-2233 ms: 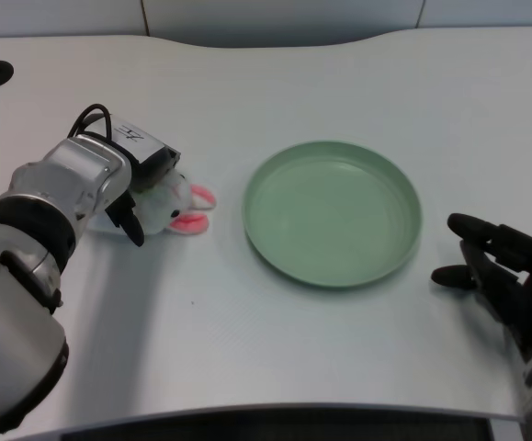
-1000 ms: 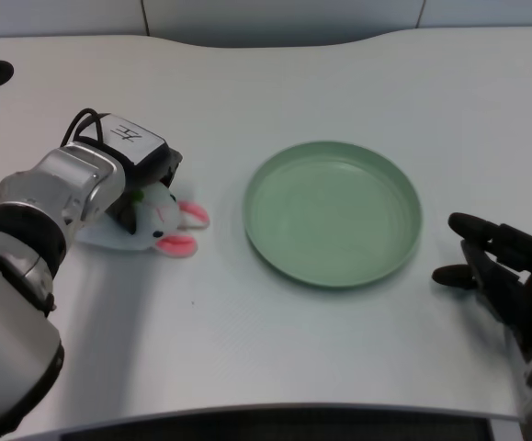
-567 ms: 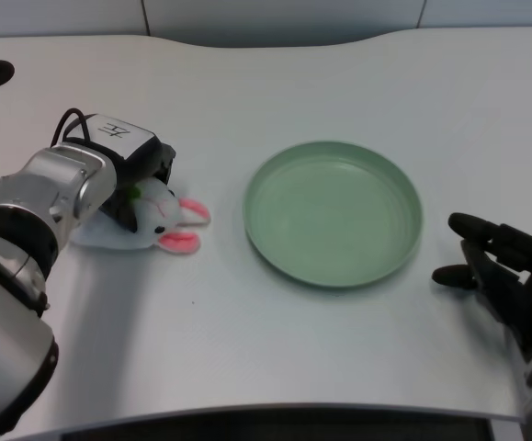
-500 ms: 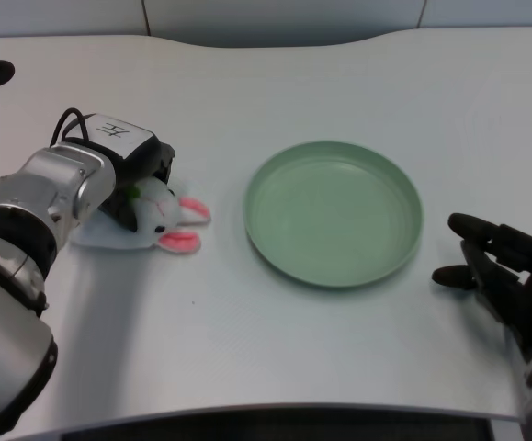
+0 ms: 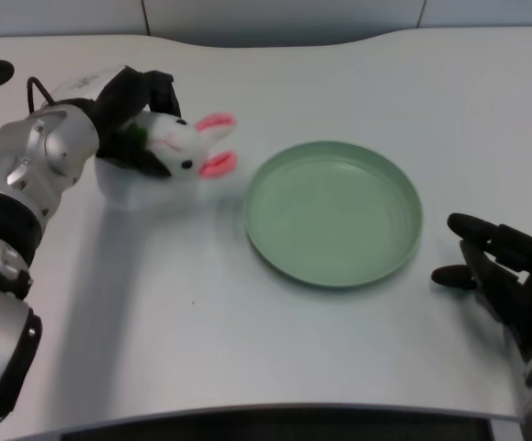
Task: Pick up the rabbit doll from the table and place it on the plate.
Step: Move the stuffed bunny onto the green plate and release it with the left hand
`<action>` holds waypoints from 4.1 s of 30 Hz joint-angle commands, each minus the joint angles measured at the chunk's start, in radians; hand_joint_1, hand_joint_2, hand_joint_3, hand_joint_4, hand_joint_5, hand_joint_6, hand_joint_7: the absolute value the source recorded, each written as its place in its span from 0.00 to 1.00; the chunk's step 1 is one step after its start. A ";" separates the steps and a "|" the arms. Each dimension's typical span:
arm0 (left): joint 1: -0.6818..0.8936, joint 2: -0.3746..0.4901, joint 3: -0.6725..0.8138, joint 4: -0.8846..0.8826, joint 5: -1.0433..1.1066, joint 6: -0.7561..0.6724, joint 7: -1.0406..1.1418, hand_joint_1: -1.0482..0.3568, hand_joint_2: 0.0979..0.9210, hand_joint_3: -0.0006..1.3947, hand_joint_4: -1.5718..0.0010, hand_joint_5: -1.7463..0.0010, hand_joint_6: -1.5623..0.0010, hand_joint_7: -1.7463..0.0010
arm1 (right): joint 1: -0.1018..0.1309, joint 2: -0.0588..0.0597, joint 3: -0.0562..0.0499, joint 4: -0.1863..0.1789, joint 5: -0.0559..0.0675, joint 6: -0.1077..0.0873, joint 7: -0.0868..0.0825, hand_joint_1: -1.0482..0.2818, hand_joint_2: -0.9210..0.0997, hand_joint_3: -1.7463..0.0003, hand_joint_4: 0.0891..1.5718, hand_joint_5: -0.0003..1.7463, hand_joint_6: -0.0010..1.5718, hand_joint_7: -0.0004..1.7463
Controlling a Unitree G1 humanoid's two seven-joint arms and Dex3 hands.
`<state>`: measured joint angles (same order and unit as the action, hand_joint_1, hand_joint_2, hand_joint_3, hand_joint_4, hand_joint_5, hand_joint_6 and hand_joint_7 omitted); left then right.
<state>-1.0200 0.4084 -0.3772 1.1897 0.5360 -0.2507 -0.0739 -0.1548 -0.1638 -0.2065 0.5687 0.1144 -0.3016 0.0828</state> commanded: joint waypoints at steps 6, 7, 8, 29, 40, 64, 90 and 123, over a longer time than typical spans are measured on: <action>0.010 -0.001 0.079 -0.136 -0.089 -0.044 -0.036 0.66 0.97 0.01 0.49 0.00 0.62 0.00 | -0.007 0.005 -0.003 0.022 0.008 -0.019 0.012 0.46 0.00 0.92 0.54 0.49 0.67 0.01; 0.008 -0.008 0.079 -0.148 -0.090 -0.044 -0.038 0.66 0.96 0.01 0.49 0.00 0.62 0.00 | -0.008 0.005 -0.003 0.024 0.007 -0.018 0.012 0.46 0.00 0.92 0.54 0.49 0.67 0.01; 0.006 -0.017 0.079 -0.158 -0.091 -0.047 -0.038 0.65 0.96 0.01 0.49 0.00 0.62 0.00 | -0.009 0.004 -0.003 0.024 0.005 -0.016 0.010 0.45 0.00 0.92 0.54 0.49 0.67 0.01; -0.105 -0.268 -0.023 -0.025 -0.017 -0.069 -0.028 0.69 0.92 0.00 0.47 0.00 0.58 0.00 | -0.002 0.008 0.004 0.008 -0.002 -0.008 0.007 0.46 0.00 0.90 0.53 0.50 0.66 0.00; -0.105 -0.335 -0.104 0.065 0.063 -0.031 0.012 0.70 0.94 0.01 0.48 0.00 0.57 0.00 | 0.017 0.018 0.016 -0.022 -0.012 -0.012 0.000 0.47 0.00 0.90 0.53 0.51 0.66 0.00; -0.112 -0.399 -0.123 0.097 0.080 -0.021 0.027 0.71 0.99 0.02 0.50 0.00 0.60 0.00 | 0.032 0.019 0.019 -0.048 -0.002 0.003 0.007 0.48 0.00 0.90 0.54 0.49 0.67 0.00; -0.122 -0.392 -0.202 0.124 0.182 -0.024 0.205 0.69 1.00 0.08 0.51 0.00 0.62 0.00 | 0.057 0.029 0.026 -0.089 -0.010 0.018 -0.003 0.48 0.00 0.90 0.53 0.49 0.66 0.00; -0.138 -0.411 -0.248 0.136 0.215 0.057 0.106 0.08 0.98 0.00 1.00 1.00 1.00 1.00 | 0.060 0.025 0.026 -0.100 -0.013 0.028 0.001 0.49 0.00 0.90 0.51 0.49 0.65 0.00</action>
<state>-1.1419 -0.0007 -0.6195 1.3251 0.7466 -0.1932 0.0290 -0.1038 -0.1373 -0.1806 0.4781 0.1045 -0.2794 0.0859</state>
